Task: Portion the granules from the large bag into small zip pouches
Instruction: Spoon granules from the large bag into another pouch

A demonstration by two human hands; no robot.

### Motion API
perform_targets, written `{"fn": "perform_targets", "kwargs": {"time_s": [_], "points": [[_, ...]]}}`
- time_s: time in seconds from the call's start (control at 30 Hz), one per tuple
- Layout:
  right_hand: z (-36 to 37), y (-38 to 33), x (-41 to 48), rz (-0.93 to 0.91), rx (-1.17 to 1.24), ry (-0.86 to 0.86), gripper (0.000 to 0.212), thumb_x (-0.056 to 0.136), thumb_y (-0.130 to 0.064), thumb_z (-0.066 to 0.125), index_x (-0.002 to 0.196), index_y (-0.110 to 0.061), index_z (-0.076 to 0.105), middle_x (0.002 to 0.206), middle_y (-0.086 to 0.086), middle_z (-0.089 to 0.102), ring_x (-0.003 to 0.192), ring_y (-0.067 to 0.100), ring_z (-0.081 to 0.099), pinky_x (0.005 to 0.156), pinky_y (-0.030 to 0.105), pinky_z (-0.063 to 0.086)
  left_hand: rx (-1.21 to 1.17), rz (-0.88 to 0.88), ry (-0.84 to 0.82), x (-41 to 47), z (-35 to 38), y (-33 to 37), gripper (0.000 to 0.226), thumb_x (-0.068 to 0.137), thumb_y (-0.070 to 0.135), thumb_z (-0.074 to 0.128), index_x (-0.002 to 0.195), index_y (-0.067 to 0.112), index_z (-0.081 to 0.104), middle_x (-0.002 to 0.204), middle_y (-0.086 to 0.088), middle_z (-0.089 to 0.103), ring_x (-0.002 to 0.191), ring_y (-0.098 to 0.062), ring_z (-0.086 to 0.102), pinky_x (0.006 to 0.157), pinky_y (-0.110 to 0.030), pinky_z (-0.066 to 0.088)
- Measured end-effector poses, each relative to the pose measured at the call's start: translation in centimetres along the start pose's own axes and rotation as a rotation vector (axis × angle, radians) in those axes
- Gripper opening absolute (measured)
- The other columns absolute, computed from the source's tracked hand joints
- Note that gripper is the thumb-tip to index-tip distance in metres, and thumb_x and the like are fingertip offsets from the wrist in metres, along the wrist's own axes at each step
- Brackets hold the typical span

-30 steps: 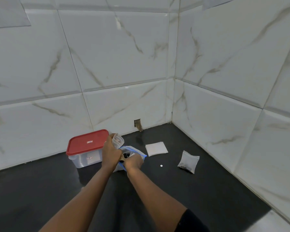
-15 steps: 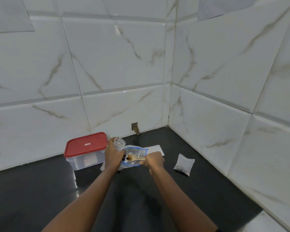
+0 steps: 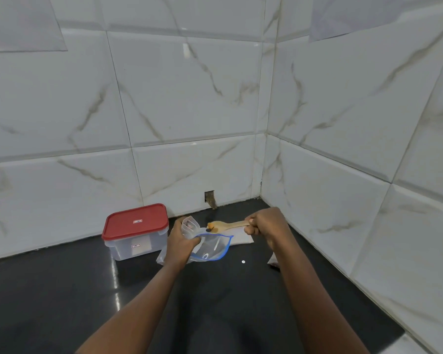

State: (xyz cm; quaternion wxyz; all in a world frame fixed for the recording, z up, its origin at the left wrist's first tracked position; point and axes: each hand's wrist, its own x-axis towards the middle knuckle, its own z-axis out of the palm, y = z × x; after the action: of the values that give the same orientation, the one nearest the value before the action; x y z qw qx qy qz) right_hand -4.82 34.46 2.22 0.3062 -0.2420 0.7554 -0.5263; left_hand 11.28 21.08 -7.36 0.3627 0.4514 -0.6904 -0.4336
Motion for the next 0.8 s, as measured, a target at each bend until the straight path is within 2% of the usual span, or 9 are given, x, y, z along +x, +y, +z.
{"fn": "perform_targets", "kwargs": {"time_s": [0.07,0.13,0.23,0.27,0.3,0.37,0.4,0.6,0.8], "points": [[0.6,-1.1,-0.8,-0.065,-0.019,0.006,0.024,0.083,0.008,0.047,0.078,0.001,0.070,0.062,0.006,0.058,0.060,0.018,0.056,0.068,0.028,0.051,0.015,-0.001,-0.015,-0.1,0.1,0.0,0.067,0.071,0.015,0.080,0.128,0.016,0.044,0.122,-0.008,0.056,0.111,-0.028,0.055,0.093,-0.048,0.051],[1.4,-1.9,-1.6,-0.136,-0.083,0.012,0.022,0.085,0.003,0.050,0.097,0.004,0.068,0.064,0.003,0.058,0.052,0.012,0.056,0.053,0.019,0.049,0.037,-0.002,-0.020,-0.2,0.2,0.1,0.068,0.071,0.014,0.079,0.129,0.015,0.043,0.125,-0.007,0.055,0.113,-0.027,0.054,0.095,-0.045,0.050],[3.0,-2.3,-2.6,-0.275,-0.286,-0.007,0.027,0.091,0.001,0.045,0.104,-0.002,0.069,0.067,0.006,0.064,0.054,0.010,0.060,0.045,0.007,0.043,0.074,0.001,-0.023,-0.4,0.4,0.3,0.068,0.074,0.013,0.077,0.132,0.014,0.042,0.128,-0.008,0.054,0.116,-0.027,0.053,0.100,-0.043,0.046],[3.6,-2.3,-3.0,-0.322,-0.336,-0.008,0.029,0.093,0.001,0.044,0.107,-0.003,0.069,0.075,0.009,0.068,0.058,0.012,0.063,0.049,0.006,0.047,0.080,0.000,-0.023,-0.4,0.4,0.3,0.068,0.074,0.014,0.077,0.132,0.014,0.041,0.128,-0.009,0.054,0.116,-0.027,0.053,0.100,-0.043,0.046],[4.2,-2.3,-3.1,-0.374,-0.398,-0.005,0.030,0.094,0.000,0.044,0.110,-0.004,0.068,0.088,0.012,0.070,0.067,0.016,0.067,0.060,0.010,0.053,0.079,-0.001,-0.022,-0.5,0.4,0.3,0.068,0.074,0.015,0.077,0.132,0.013,0.041,0.128,-0.009,0.054,0.115,-0.028,0.053,0.100,-0.044,0.046],[5.1,-2.1,-3.3,-0.475,-0.524,0.002,0.033,0.093,0.002,0.045,0.116,-0.006,0.067,0.106,0.013,0.070,0.088,0.023,0.068,0.084,0.027,0.056,0.076,-0.010,-0.019,-0.5,0.5,0.3,0.068,0.074,0.017,0.077,0.131,0.013,0.041,0.128,-0.010,0.055,0.114,-0.028,0.054,0.100,-0.045,0.046],[5.4,-2.0,-3.2,-0.521,-0.577,-0.004,0.035,0.092,0.003,0.045,0.117,-0.007,0.067,0.109,0.014,0.069,0.093,0.025,0.067,0.090,0.032,0.054,0.075,-0.018,-0.015,-0.4,0.5,0.2,0.068,0.074,0.017,0.077,0.131,0.013,0.042,0.127,-0.010,0.055,0.114,-0.028,0.054,0.100,-0.046,0.046],[5.7,-1.6,-3.3,-0.704,-0.828,-0.031,0.041,0.087,0.007,0.043,0.119,-0.007,0.065,0.108,0.015,0.066,0.100,0.030,0.060,0.089,0.038,0.049,0.023,-0.047,0.025,0.0,0.5,0.0,0.063,0.072,0.011,0.076,0.127,0.010,0.045,0.122,-0.012,0.058,0.112,-0.030,0.055,0.099,-0.049,0.045],[5.6,-1.8,-3.7,-0.645,-0.809,0.015,0.034,0.086,0.004,0.048,0.115,-0.005,0.065,0.111,0.014,0.066,0.099,0.028,0.061,0.091,0.036,0.050,-0.032,-0.024,0.026,0.2,0.4,-0.1,0.061,0.071,0.009,0.075,0.125,0.013,0.047,0.117,-0.009,0.060,0.108,-0.031,0.057,0.095,-0.048,0.048]]}}
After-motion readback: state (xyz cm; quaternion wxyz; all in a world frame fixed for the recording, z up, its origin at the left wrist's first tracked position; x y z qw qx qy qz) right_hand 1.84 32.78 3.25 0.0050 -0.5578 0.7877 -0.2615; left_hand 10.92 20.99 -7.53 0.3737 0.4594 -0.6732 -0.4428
